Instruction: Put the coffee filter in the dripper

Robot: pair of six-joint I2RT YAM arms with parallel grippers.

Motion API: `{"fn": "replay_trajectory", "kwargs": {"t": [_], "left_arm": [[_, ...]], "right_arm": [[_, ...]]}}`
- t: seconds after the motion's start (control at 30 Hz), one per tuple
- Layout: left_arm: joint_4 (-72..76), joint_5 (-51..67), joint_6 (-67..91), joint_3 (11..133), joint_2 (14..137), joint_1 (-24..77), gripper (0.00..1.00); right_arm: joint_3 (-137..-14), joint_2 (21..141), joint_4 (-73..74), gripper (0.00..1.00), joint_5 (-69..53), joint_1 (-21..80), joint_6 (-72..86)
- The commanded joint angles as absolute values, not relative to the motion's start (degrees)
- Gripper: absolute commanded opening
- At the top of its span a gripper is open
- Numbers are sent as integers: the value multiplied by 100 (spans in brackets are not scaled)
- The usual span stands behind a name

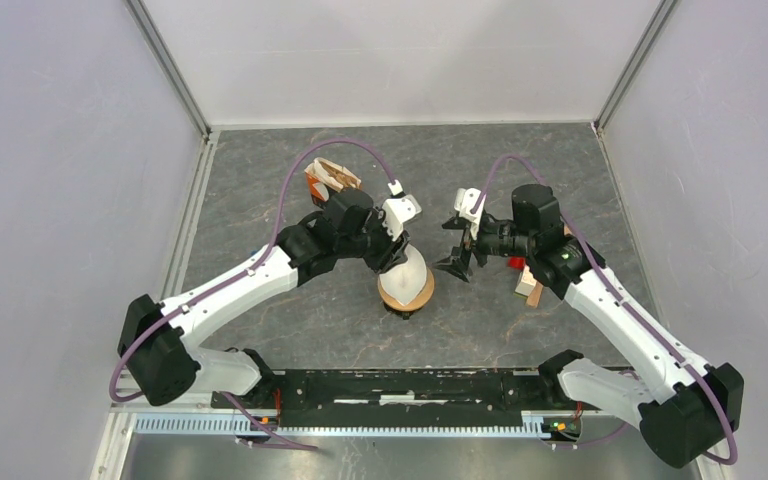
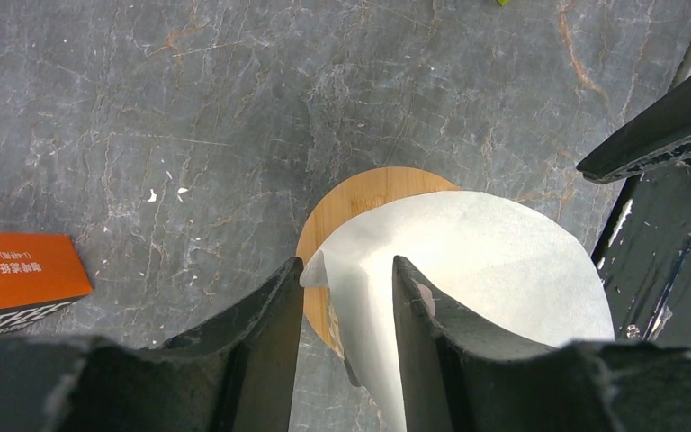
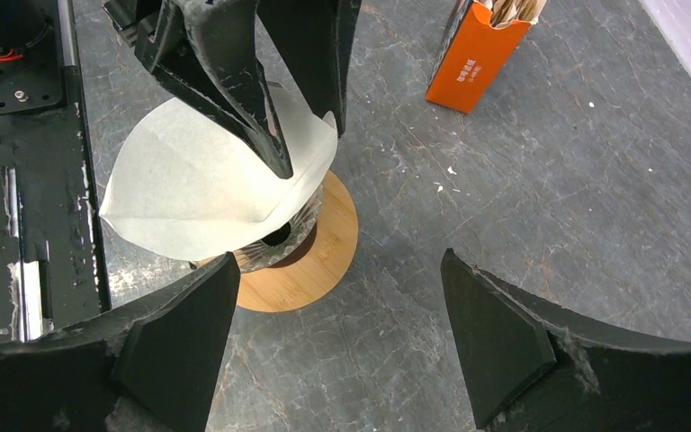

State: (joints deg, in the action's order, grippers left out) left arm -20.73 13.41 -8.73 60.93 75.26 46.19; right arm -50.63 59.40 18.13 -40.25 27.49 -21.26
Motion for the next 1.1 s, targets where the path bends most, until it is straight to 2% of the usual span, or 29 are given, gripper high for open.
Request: {"fn": "replay_trajectory", "kwargs": {"t": [0.0,0.5,1.07], "left_arm": [[-1999,1345,-1402,6219,7349,4605,49],[-1586,1220,-1447,5565,7399,4605,54],[-1371,1222,-1437,5647,7748,4656,54]], "right_arm": [[-5067,5973,1682,89,-4069,2755,-2087],[-4902,5957,1532,89,-4078,2760,-2013],[-4800,5939,1521,89,-4045,2760,-2039]]}}
